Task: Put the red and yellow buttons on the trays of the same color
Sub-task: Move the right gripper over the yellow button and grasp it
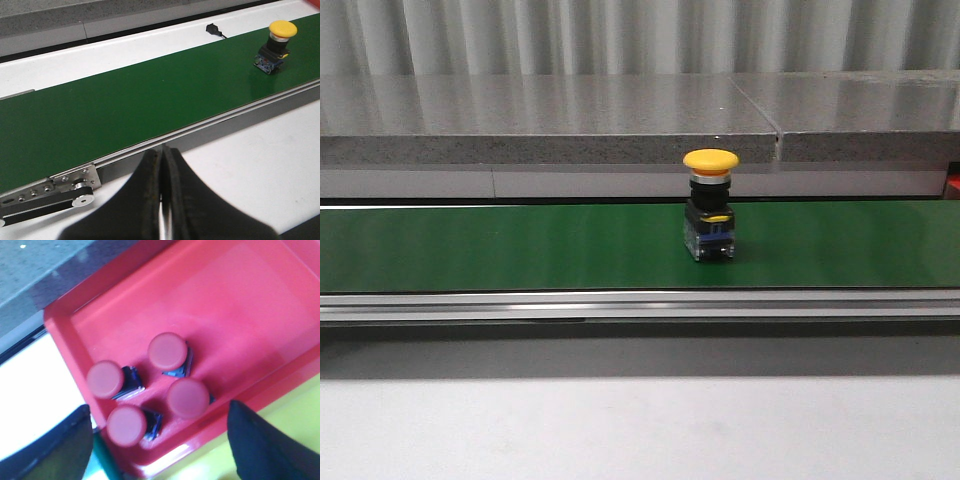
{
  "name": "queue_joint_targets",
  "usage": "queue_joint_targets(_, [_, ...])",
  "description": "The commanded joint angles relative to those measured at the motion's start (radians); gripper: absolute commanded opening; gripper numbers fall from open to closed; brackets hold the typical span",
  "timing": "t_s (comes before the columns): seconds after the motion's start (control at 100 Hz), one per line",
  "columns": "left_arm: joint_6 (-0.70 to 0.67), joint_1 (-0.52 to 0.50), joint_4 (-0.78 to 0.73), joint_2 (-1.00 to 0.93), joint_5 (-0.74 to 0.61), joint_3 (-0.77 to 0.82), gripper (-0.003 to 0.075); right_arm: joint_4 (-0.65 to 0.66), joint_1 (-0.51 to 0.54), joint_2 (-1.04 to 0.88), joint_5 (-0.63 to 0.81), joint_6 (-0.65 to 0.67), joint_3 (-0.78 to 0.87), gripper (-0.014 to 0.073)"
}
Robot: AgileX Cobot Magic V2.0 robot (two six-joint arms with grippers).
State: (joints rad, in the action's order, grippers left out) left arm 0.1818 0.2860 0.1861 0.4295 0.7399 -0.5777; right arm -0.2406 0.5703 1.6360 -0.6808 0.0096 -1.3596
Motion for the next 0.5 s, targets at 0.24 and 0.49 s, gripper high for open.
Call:
queue_joint_targets(0.24, [0.000, 0.008, 0.019, 0.003, -0.072, -0.027, -0.0020, 0.000, -0.078, -0.264, 0.048, -0.043, 0.198, 0.0560])
queue_joint_targets(0.49, [0.000, 0.008, 0.019, 0.003, -0.072, -0.027, -0.0020, -0.002, -0.147, -0.358, -0.034, -0.050, 0.259, 0.0560])
